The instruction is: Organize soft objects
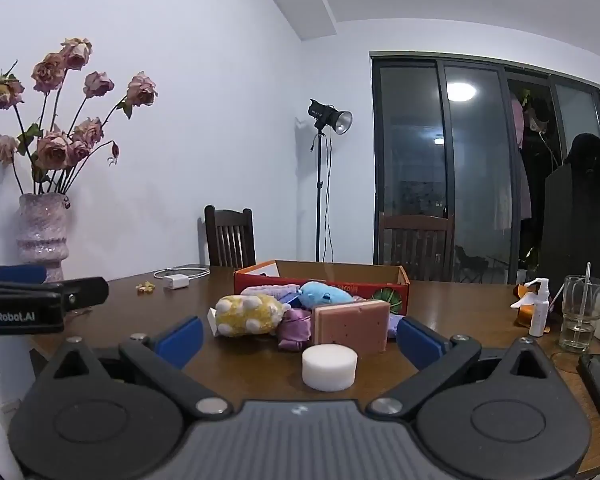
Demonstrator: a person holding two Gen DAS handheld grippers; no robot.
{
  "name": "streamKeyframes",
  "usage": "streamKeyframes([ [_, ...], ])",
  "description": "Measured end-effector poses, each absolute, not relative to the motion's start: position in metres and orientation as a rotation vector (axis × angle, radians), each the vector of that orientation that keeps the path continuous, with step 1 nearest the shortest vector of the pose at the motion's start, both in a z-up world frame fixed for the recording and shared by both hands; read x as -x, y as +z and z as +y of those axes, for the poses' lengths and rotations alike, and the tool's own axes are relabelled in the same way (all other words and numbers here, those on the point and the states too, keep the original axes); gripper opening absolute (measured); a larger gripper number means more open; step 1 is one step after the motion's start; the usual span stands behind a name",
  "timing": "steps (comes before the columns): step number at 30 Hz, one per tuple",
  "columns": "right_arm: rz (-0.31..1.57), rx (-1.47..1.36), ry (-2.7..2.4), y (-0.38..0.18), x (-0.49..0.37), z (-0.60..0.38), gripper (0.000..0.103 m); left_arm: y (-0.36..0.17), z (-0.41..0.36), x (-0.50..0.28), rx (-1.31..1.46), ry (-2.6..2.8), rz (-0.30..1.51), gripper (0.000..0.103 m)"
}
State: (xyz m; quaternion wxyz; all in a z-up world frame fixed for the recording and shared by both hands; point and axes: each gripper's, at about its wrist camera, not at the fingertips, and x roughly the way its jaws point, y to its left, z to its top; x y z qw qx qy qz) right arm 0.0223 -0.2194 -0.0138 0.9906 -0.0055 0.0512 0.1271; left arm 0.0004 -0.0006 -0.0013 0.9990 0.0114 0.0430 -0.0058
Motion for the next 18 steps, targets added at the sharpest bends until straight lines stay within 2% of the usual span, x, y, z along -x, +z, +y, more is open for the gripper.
streamKeyframes([
  [18, 0.137, -0.011, 0.246, -0.015, -0.030, -0.221, 0.103, -0.005, -0.001, -0.004, -0.023, 0.009, 0.107, 0.103],
])
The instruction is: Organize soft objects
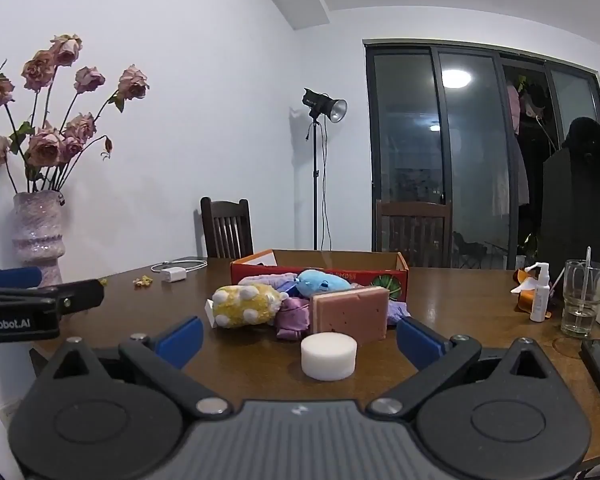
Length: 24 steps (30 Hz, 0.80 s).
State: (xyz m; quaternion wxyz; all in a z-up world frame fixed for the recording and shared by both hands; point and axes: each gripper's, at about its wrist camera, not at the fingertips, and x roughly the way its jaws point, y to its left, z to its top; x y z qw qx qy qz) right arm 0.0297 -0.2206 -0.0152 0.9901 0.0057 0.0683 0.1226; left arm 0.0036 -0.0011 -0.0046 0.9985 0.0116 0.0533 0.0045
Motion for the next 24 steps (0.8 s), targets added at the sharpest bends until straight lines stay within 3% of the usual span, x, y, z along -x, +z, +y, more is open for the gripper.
streamKeyframes([
  [24, 0.169, -0.042, 0.249, -0.0185, -0.0341, -0.2235, 0.103, -0.0072, -0.0033, -0.0047, -0.027, 0.008, 0.113, 0.103],
])
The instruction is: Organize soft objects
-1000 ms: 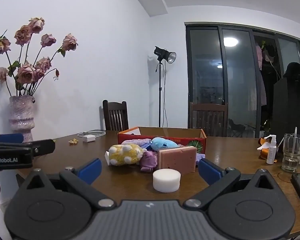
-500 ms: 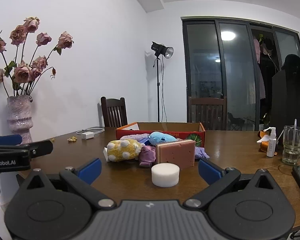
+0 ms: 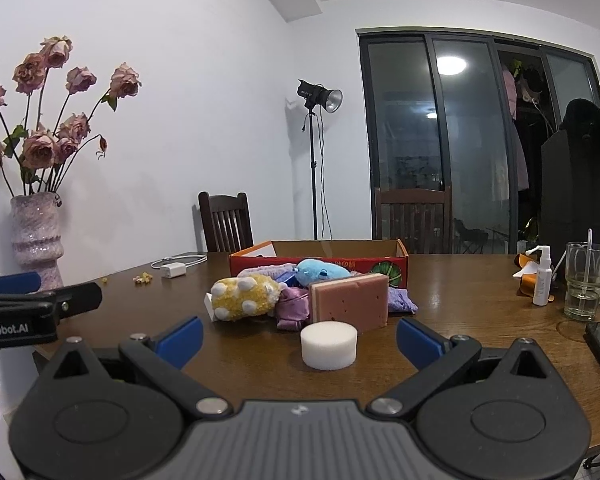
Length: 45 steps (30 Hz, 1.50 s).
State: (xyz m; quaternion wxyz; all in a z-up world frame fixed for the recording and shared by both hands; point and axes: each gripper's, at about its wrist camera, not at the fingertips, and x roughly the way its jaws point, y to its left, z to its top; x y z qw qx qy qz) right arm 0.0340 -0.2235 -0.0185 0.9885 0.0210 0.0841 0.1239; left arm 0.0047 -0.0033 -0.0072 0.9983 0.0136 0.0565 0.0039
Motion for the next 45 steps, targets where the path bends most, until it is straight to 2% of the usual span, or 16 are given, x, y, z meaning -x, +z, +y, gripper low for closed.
streamKeyframes([
  [45, 0.160, -0.070, 0.232, -0.011, -0.043, -0.222, 0.103, -0.009, 0.000, -0.015, 0.001, -0.015, 0.175, 0.103],
])
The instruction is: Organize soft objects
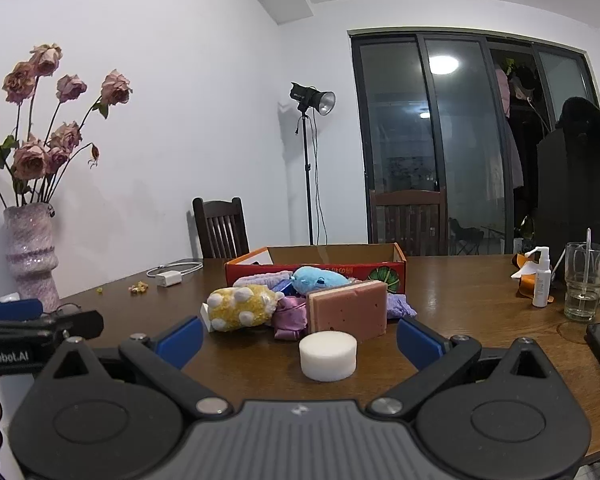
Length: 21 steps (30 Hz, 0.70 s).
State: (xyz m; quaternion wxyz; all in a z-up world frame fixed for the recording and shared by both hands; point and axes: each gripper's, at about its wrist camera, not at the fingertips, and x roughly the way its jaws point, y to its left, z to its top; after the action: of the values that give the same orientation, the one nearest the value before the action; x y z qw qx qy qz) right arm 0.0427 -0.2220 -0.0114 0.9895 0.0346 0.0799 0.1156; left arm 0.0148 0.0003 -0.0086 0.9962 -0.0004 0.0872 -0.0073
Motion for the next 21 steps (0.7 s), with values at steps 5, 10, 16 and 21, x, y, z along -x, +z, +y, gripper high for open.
streamKeyframes([
  [5, 0.161, -0.073, 0.230, -0.013, -0.042, -0.223, 0.103, -0.011, -0.001, -0.015, -0.004, -0.012, 0.177, 0.103],
  [10, 0.177, -0.087, 0.222, -0.013, -0.050, -0.225, 0.103, -0.007, -0.004, -0.021, -0.008, -0.002, 0.183, 0.103],
  [16, 0.174, -0.083, 0.205, -0.003, -0.073, -0.229, 0.103, 0.000, -0.005, -0.048, 0.001, -0.024, 0.221, 0.103],
  [21, 0.226, -0.114, 0.187, -0.001, -0.110, -0.243, 0.103, 0.002, -0.012, -0.092, 0.076, -0.126, 0.312, 0.103],
])
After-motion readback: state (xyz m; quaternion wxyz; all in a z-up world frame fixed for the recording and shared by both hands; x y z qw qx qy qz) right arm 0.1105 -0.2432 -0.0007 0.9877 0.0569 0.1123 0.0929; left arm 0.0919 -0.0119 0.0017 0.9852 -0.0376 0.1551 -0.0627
